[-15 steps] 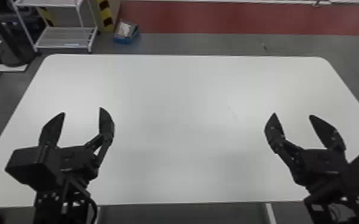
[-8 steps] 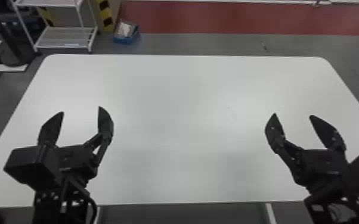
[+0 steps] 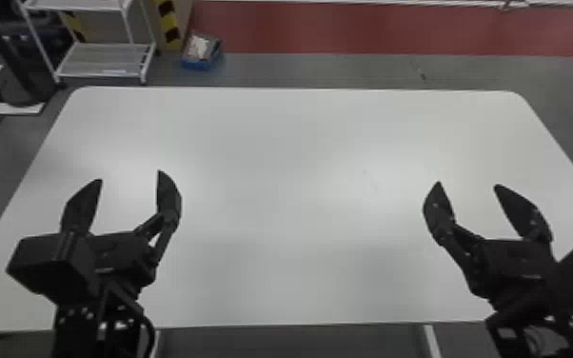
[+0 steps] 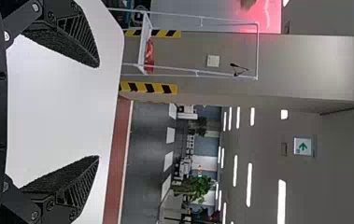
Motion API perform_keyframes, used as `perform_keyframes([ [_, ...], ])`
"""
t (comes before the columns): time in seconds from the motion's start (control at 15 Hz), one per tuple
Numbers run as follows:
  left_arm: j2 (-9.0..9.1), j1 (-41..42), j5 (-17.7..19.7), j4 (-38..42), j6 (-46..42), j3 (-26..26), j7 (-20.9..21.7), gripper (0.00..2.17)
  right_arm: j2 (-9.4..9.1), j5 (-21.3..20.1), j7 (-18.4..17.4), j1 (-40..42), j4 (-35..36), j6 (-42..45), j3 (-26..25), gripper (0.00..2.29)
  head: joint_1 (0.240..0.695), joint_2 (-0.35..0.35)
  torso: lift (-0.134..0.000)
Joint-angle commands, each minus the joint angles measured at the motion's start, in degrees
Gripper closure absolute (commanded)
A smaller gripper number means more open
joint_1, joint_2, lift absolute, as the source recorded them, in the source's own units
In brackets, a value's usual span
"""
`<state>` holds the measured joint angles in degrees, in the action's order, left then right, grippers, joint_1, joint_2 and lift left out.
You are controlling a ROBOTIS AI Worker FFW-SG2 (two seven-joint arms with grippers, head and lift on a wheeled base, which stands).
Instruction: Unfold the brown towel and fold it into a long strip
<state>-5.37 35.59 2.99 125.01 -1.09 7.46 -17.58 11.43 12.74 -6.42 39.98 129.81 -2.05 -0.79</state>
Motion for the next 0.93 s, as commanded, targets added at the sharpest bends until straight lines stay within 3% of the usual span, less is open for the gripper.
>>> perform_keyframes([
  [0.0, 0.01, 0.0, 0.0, -0.03, -0.01, 0.01, 0.0, 0.2, 0.0, 0.0, 0.0, 0.01, 0.0, -0.02, 0.0, 0.14, 0.695, -0.036, -0.123],
  [0.87, 0.01, 0.09, 0.0, -0.29, -0.01, 0.18, 0.0, 0.2, 0.0, 0.0, -0.09, 0.36, -0.08, 0.33, -0.09, 0.14, 0.695, -0.038, -0.123],
])
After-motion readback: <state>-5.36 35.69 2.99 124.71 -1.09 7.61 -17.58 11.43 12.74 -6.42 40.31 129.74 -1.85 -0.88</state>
